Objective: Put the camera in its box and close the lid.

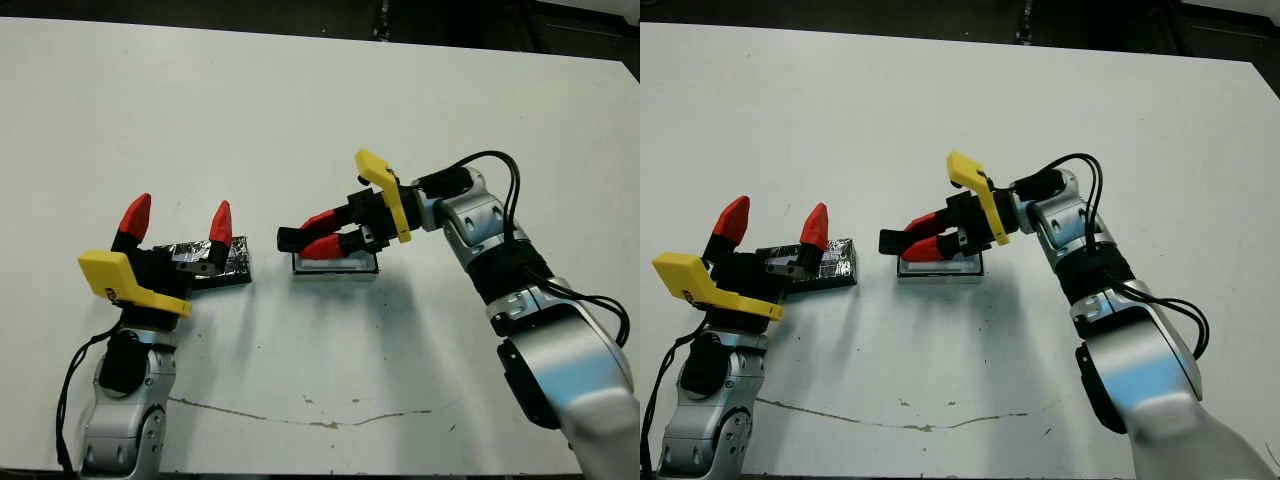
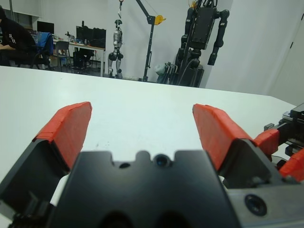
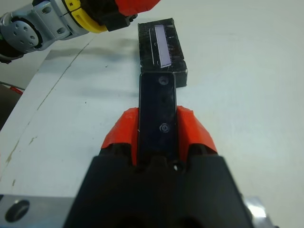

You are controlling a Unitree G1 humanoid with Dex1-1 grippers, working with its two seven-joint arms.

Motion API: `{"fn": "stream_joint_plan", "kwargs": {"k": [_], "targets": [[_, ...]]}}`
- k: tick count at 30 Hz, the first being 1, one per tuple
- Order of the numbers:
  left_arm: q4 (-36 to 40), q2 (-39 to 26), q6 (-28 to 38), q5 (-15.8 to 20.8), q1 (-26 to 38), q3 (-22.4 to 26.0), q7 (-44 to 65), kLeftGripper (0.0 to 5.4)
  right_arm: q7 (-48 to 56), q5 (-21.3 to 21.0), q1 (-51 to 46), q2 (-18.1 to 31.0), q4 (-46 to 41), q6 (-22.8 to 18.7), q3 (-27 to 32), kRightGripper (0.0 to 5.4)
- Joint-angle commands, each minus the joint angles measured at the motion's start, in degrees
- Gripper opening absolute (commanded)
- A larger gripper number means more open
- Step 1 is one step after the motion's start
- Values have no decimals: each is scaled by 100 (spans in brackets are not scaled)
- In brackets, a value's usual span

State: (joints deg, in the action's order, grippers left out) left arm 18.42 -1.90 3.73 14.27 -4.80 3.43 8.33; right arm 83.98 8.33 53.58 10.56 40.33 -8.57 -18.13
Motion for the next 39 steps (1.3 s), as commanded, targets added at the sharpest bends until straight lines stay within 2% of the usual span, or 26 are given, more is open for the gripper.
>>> {"fn": "stream_joint_plan", "kwargs": {"k": [1, 7, 20, 33, 39], "targets": [[-7, 3, -28, -4, -102, 19, -14, 540, 47, -25, -84, 2, 74, 167, 32, 166], [26, 3, -83, 33, -99, 23, -16, 540, -54, -156, -106, 127, -7, 114, 0, 166], [-18, 1, -5, -21, -99, 9, -3, 540, 37, -194, -352, 298, 68, 533, 70, 166], [-48, -7, 46, 43, -115, 14, 51, 540, -159, -366, -562, 485, 203, 249, 2, 166], [-58, -24, 49, 19, -117, 11, 52, 540, -180, -377, -647, 600, 223, 265, 35, 166]]}}
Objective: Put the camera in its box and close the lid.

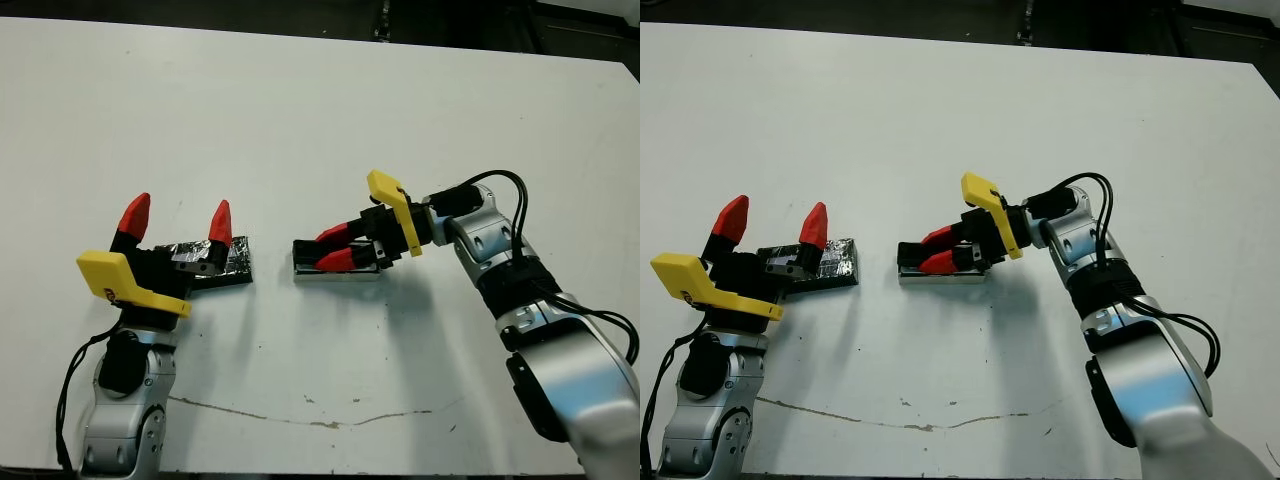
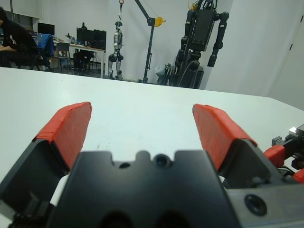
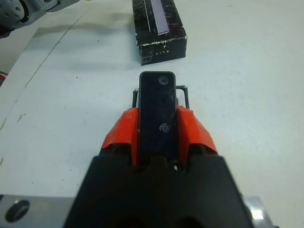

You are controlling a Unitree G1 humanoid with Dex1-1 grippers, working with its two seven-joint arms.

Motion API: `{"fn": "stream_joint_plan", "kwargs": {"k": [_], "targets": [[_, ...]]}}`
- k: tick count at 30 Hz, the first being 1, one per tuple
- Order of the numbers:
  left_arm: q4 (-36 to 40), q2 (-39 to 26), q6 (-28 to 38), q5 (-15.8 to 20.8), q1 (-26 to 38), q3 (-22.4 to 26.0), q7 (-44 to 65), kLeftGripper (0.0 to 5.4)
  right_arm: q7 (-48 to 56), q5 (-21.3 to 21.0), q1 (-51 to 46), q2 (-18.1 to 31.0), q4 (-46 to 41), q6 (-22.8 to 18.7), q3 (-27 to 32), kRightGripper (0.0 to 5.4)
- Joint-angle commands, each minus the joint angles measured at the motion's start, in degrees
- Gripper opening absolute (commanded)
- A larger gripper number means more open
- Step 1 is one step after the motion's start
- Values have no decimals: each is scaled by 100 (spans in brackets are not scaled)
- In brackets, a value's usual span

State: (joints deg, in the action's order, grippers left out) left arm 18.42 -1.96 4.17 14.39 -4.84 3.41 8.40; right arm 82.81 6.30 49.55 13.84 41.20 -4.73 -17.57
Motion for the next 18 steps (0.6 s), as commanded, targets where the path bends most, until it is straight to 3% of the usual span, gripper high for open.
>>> {"fn": "stream_joint_plan", "kwargs": {"k": [1, 12, 18], "targets": [[-56, -15, -1, 11, -113, 12, 41, 540, -75, -192, -248, 294, 118, -118, -23, 166], [-14, -22, -26, 0, -128, 5, 34, 540, 48, -129, -279, 485, 203, -29, 84, 166], [-23, -2, -10, 22, -130, 4, 34, 540, 246, -98, -273, 533, 402, 212, 122, 166]]}}
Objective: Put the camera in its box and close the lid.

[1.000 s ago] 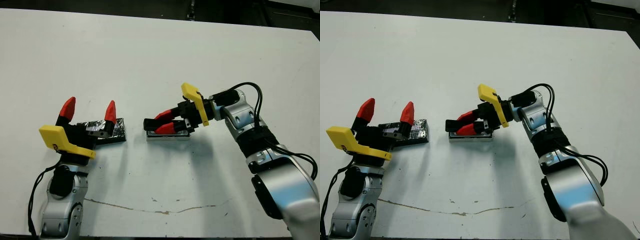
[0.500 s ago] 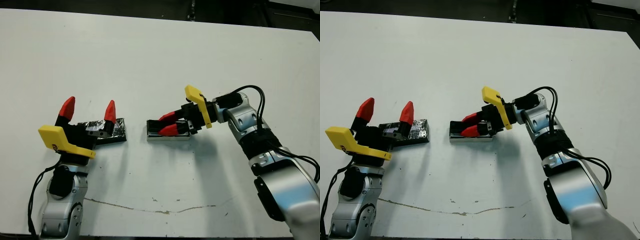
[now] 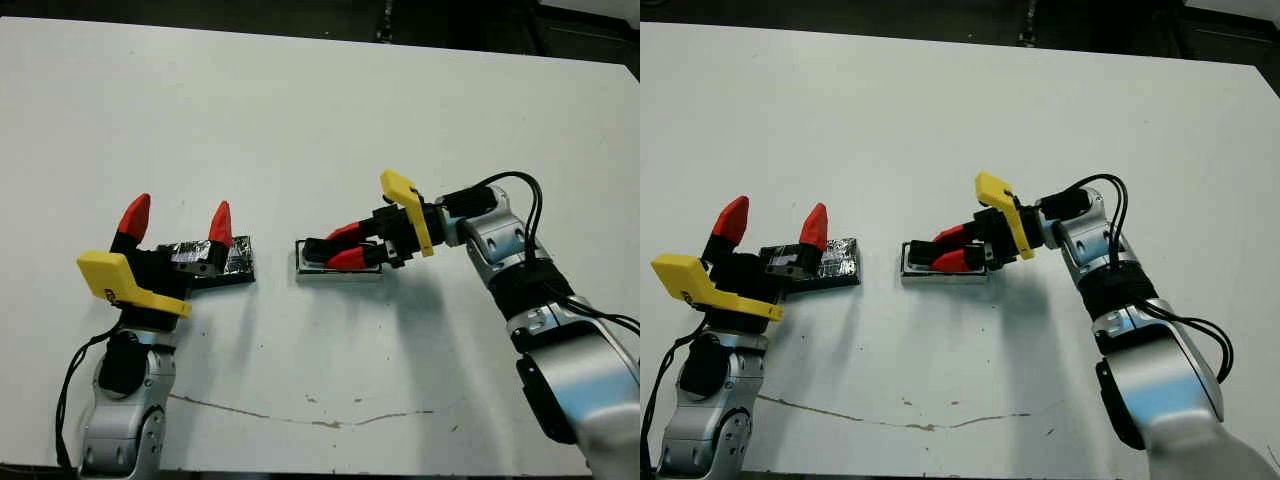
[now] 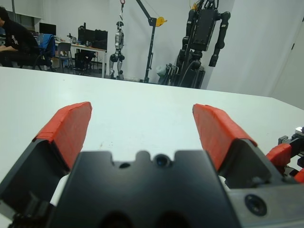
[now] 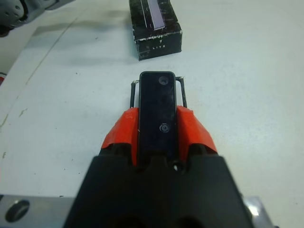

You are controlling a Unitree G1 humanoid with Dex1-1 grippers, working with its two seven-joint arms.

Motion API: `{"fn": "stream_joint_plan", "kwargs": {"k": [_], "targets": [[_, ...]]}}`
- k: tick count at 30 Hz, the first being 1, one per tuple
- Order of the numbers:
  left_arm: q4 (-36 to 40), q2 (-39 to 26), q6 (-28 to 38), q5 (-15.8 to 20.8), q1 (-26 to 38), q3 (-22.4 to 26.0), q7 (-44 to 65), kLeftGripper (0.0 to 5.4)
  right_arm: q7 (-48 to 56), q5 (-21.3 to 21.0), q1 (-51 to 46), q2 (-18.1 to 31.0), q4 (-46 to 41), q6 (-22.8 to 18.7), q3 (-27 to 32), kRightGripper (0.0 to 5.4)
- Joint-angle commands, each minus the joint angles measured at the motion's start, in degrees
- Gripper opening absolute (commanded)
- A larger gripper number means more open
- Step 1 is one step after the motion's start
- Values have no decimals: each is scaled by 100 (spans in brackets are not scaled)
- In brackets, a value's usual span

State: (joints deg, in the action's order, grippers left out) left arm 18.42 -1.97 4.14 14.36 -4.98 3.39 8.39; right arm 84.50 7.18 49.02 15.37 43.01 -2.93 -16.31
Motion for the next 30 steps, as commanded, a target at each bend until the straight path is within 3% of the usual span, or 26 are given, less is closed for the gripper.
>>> {"fn": "stream_joint_plan", "kwargs": {"k": [1, 5, 12, 16, 19, 25, 30], "targets": [[-21, 0, -12, 29, -116, 6, 34, 540, 85, -218, -237, 398, 191, 101, -27, 166], [-20, -1, -15, 22, -116, -3, 30, 540, 180, -396, -204, 463, 104, 29, -260, 166], [-2, -9, -18, 16, -126, 0, 30, 540, 445, -423, -182, 515, 5, 391, -515, 271], [3, -7, -26, 31, -132, 2, 30, 540, 435, -359, -182, 507, -35, 290, -510, 328], [-13, 5, 9, 4, -137, 1, 13, 540, 398, -332, -205, 545, -131, 586, -449, 365], [22, 3, -19, -99, -161, -19, -34, 540, 367, -254, -217, 628, -302, 527, -338, 447], [0, 16, 0, -16, -162, -21, 24, 540, 361, -42, -306, 801, -742, 125, -87, 515]]}}
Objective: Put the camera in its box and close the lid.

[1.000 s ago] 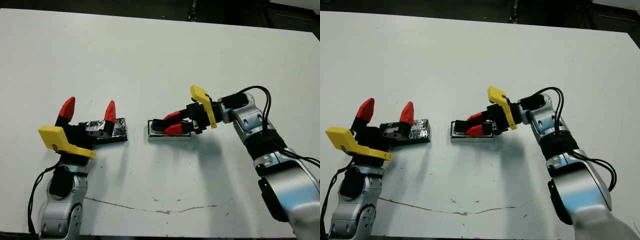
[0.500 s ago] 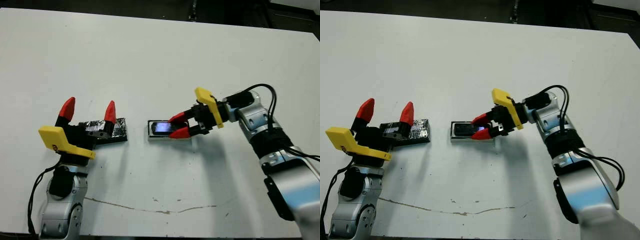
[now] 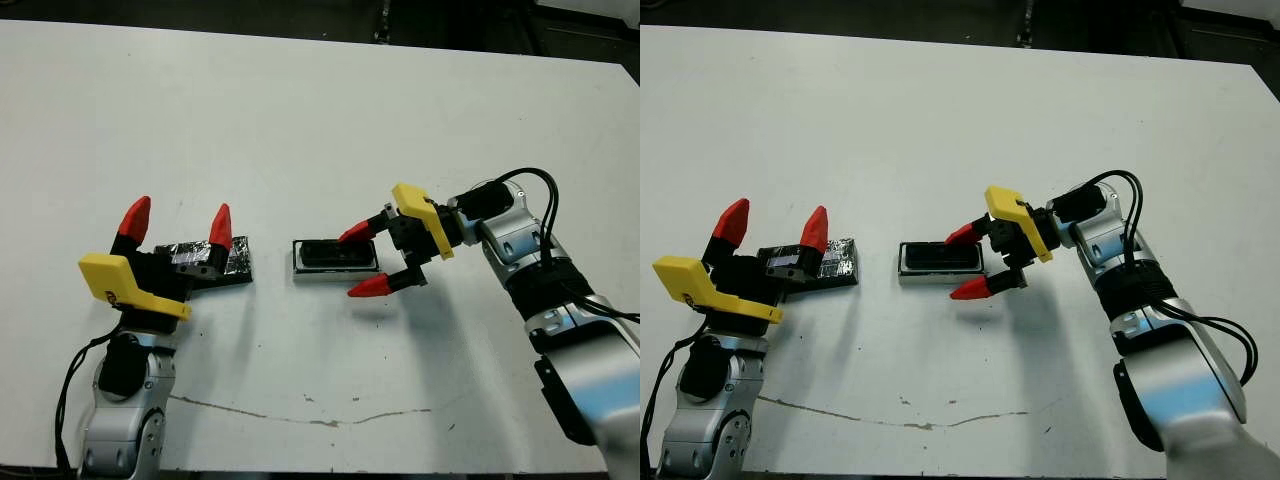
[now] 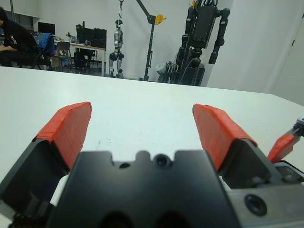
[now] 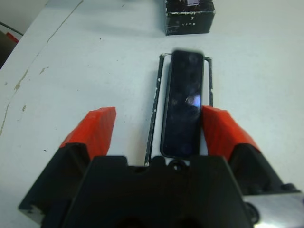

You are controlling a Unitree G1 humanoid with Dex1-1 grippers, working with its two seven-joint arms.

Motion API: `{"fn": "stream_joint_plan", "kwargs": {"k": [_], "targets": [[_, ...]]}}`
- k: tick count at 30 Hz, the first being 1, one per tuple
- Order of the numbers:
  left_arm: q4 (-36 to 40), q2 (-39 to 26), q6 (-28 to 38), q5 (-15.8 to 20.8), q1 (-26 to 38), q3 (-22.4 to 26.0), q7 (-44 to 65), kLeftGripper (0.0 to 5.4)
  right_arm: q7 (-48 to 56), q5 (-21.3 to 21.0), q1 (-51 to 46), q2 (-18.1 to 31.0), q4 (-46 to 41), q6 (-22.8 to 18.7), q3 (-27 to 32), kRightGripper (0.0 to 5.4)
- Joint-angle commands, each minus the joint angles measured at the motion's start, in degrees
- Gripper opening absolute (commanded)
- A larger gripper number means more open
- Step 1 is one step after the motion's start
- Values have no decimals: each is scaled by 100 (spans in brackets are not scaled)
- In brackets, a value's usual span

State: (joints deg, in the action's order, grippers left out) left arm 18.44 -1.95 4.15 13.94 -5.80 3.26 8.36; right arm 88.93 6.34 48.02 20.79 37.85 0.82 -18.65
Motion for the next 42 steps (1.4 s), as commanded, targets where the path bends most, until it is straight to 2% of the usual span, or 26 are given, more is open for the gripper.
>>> {"fn": "stream_joint_plan", "kwargs": {"k": [1, 6, 15, 18, 21, 23, 25, 27, 28, 30, 33, 37, 39, 42], "targets": [[-4, 13, 0, 26, -80, -11, 25, 540, -93, 95, -237, 297, -342, -340, 218, 528], [-8, 4, -15, 27, -81, -22, 23, 540, -84, 440, -349, 491, -867, -718, 583, 539], [-25, 3, -2, -7, -71, -40, 9, 540, -380, 796, -569, 769, -1606, -630, 1146, 539], [18, -7, -48, -7, -82, -42, -1, 540, -389, 1071, -595, 766, -1694, -826, 1332, 539], [-4, -14, -16, 59, -70, -18, 47, 540, -811, 1330, -848, 842, -2137, -1326, 1608, 539], [-21, -24, 4, 59, -55, 5, 46, 540, -1421, 1422, -1220, 865, -2730, -1690, 1874, 539], [-33, -69, 0, 39, -26, 42, 50, 540, -2142, 1694, -1710, 751, -3320, -2212, 2251, 539], [-70, -191, 16, 21, 49, 114, 119, 540, -2973, 1846, -2338, 520, -3975, -2440, 2613, 539], [-94, -268, 42, -13, 89, 150, 163, 540, -3349, 1855, -2624, 413, -4279, -2442, 2731, 530], [-194, -571, 194, -137, 215, 251, 375, 540, -4012, 1824, -3266, 118, -4823, -2191, 2938, 511], [-138, -1363, -88, 59, 447, 432, 1094, 540, -4687, 1822, -4101, -295, -5297, -1838, 3109, 472], [-171, -2478, -702, 469, 817, 589, 2180, 540, -5103, 1865, -4826, -573, -5517, -1518, 3158, 410], [-223, -3125, -992, 386, 1103, 559, 2686, 540, -5296, 1959, -5127, -728, -5634, -1447, 3205, 380], [-721, -3783, -878, 309, 1661, 428, 3565, 540, -5398, 2090, -5401, -867, -5638, -1252, 3219, 336]]}}
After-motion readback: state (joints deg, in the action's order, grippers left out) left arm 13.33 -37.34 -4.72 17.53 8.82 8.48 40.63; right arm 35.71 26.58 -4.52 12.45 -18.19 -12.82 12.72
